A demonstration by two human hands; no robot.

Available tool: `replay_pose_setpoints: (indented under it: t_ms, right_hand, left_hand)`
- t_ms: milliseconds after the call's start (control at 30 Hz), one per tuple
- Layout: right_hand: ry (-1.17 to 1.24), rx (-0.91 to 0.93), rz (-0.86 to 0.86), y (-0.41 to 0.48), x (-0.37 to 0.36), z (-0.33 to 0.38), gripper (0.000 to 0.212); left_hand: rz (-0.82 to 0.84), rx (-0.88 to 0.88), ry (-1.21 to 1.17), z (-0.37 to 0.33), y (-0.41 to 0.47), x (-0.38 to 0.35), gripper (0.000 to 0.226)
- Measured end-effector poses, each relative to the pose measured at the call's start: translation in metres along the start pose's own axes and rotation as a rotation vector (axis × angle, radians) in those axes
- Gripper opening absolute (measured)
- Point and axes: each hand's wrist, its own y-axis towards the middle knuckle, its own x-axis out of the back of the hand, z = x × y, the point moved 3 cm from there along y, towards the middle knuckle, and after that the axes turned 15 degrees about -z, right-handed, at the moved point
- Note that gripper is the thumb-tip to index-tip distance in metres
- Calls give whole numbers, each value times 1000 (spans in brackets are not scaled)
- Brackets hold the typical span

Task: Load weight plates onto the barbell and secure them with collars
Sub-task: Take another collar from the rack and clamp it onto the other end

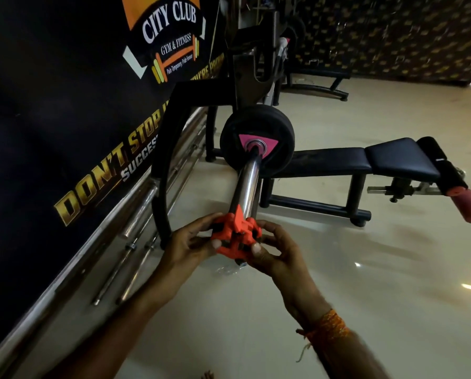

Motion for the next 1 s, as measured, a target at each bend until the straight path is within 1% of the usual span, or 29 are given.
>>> replay_pose_setpoints:
  t_ms: [67, 200, 367, 467, 567, 700, 733, 800, 900, 1000]
  right_hand:
    - [16, -21, -2, 7, -2, -1, 35]
    - [53, -46, -15, 24, -6, 7, 38]
    - [35, -116, -57, 62, -6, 13, 43]
    - [-3, -162, -111, 89, -7, 15, 35]
    - [-44, -176, -143, 118, -9, 19, 30]
    - [-110, -139, -141, 157, -11, 29, 7]
    - [-129, -132, -139, 167, -12, 32, 5]
    - [-137, -148, -150, 184, -12, 37, 11]
    - [-123, -190, -141, 211, -15, 45, 39]
    - [-151, -191, -146, 235, -19, 52, 60]
  left_hand:
    - [6, 20, -21, 2, 7, -1, 50]
    - [29, 141, -139, 4, 30, -7, 37]
    - [81, 308, -187, 11, 72, -16, 38]
    - [77, 428, -200, 18, 100, -23, 37]
    - [60, 494, -205, 20, 127, -32, 31]
    - [79, 559, -200, 24, 163, -45, 41]
    - [85, 564, -201, 26, 173, -47, 43]
    - [91, 567, -215, 28, 191, -52, 47]
    - [97, 569, -247, 30, 214, -58, 50]
    - [98, 566, -250, 30, 232, -65, 52]
